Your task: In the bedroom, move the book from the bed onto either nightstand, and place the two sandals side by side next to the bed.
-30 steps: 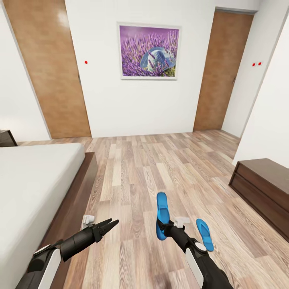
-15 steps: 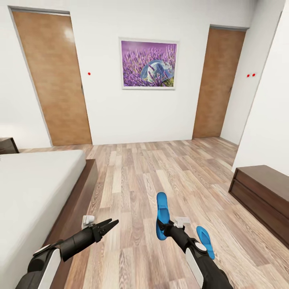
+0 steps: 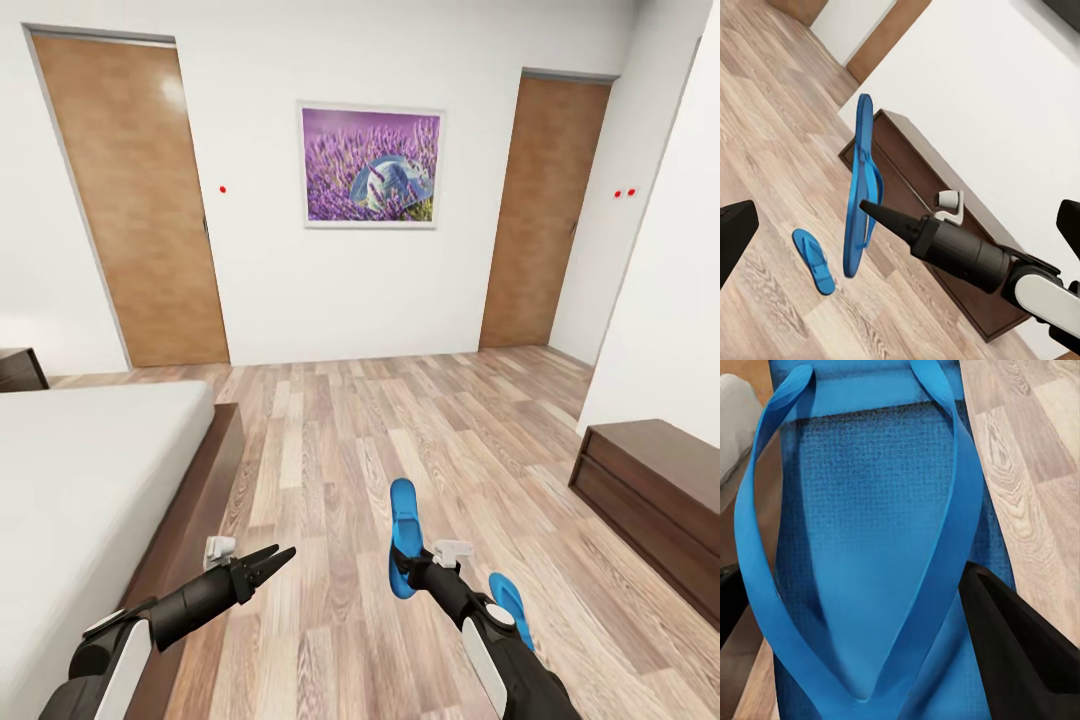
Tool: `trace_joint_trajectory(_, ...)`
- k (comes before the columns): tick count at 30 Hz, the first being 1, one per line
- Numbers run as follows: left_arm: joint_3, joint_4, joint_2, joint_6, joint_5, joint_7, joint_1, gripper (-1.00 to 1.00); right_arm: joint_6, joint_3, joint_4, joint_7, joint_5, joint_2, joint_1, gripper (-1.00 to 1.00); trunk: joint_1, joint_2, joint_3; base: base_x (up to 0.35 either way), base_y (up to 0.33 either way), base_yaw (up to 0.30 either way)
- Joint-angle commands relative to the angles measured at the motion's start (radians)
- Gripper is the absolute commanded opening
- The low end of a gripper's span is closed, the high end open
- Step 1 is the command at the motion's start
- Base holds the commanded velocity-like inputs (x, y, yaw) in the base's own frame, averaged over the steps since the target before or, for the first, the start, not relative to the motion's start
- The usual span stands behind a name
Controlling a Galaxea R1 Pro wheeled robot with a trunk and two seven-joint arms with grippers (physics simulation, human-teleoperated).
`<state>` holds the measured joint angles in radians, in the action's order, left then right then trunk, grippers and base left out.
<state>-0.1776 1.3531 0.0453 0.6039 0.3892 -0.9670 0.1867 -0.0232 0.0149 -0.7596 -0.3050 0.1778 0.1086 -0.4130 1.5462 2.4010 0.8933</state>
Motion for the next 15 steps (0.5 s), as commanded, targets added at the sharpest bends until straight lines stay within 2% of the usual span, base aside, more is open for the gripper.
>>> trace_joint_trajectory(1,0.000,0.000,0.000,0.007,0.005,-0.001,0.000,1.00,-0.003,0.002,0.000,-0.005,0.011,0.000,-0.001,-1.00,-0.004,-0.007,-0.002,0.000,0.000,0.000)
trace_joint_trajectory(15,0.000,0.000,-0.001,0.007,0.005,0.000,0.000,1.00,-0.003,0.002,0.000,-0.005,0.011,0.000,0.000,-1.00,-0.058,-0.105,-0.046,0.000,0.000,0.000)
